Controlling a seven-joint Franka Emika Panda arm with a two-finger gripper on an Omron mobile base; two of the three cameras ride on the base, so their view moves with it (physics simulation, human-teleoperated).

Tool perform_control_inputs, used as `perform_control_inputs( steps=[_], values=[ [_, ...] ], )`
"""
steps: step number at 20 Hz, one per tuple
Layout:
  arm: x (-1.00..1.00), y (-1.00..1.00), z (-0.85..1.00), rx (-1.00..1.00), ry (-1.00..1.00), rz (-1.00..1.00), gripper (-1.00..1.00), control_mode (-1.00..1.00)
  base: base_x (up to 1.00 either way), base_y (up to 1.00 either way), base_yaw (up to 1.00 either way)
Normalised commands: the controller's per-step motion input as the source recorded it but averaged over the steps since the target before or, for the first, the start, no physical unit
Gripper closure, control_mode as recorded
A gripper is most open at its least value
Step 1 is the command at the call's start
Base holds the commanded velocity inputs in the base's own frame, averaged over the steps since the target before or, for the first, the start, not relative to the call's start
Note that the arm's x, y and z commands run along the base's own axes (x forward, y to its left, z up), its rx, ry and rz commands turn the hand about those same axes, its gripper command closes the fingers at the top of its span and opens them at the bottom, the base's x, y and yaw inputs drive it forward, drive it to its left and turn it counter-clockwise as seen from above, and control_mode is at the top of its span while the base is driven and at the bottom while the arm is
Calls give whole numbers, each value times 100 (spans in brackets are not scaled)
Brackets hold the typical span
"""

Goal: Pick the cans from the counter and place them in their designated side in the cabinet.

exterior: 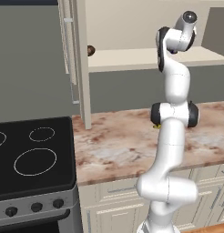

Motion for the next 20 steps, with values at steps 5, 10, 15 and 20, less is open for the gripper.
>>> perform_control_inputs(
  steps=[5,10,15,20],
  values=[
    [0,-11,31,9,-5,6,-100,-100,0,0,0],
    [-1,-16,36,8,-6,6,-100,-100,0,0,0],
    [-14,-18,34,8,-9,7,-100,-100,0,0,0],
    [-29,-7,26,6,-8,7,-100,-100,0,0,0]
  ],
)
